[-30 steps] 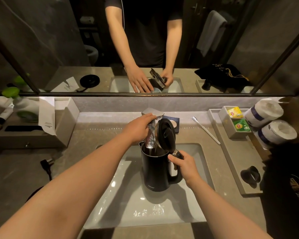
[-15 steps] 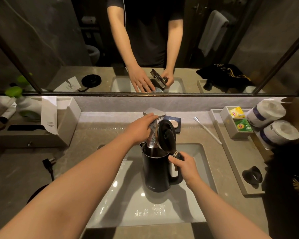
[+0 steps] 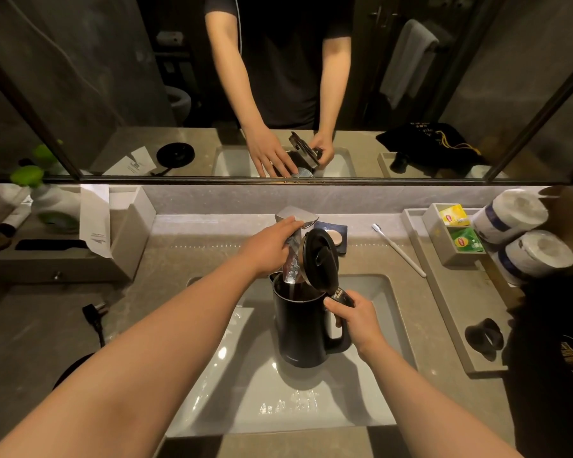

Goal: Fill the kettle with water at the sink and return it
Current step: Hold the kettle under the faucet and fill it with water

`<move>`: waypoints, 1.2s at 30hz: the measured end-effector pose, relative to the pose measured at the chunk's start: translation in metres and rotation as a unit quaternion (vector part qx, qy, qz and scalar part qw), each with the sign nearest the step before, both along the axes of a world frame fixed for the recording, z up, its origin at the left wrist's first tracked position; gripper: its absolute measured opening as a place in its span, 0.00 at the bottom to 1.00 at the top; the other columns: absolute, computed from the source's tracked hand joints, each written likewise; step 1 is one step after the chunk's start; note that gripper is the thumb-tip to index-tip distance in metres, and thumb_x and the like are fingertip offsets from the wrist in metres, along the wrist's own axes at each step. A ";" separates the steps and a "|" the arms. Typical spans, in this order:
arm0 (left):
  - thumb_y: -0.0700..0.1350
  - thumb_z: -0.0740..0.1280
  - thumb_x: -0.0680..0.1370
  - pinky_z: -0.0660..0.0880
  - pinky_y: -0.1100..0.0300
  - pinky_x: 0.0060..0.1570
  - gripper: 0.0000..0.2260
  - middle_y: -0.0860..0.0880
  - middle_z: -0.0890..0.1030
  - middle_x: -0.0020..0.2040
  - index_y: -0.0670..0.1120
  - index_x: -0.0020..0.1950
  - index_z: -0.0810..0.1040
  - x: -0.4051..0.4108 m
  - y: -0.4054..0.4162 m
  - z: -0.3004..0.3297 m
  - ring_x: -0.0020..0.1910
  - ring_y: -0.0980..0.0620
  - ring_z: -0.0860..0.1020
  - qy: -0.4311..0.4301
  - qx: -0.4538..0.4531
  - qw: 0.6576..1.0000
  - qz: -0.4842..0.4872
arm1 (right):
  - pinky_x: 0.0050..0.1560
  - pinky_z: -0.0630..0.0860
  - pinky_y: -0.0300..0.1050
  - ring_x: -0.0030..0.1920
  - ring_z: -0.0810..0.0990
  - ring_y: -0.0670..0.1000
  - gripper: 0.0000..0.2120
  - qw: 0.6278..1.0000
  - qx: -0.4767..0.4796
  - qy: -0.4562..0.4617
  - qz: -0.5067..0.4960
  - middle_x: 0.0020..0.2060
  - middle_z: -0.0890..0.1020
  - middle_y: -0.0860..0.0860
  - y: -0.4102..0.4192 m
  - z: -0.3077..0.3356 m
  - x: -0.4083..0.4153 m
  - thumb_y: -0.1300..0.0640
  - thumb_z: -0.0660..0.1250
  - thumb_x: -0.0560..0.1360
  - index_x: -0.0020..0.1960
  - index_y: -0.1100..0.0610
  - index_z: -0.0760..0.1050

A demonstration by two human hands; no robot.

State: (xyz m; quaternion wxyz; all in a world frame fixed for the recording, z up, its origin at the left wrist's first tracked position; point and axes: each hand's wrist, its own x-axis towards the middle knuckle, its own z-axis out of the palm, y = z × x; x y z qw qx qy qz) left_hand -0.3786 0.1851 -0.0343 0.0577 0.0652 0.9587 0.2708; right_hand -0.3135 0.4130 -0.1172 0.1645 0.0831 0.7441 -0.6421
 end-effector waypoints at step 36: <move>0.39 0.59 0.79 0.64 0.48 0.71 0.26 0.51 0.60 0.79 0.55 0.76 0.61 -0.002 -0.001 -0.006 0.75 0.47 0.62 0.008 0.006 1.000 0.007 | 0.33 0.76 0.40 0.29 0.75 0.47 0.09 1.000 0.004 0.003 0.000 0.28 0.80 0.47 -0.002 -0.007 0.000 0.51 0.75 0.70 0.42 0.56 0.80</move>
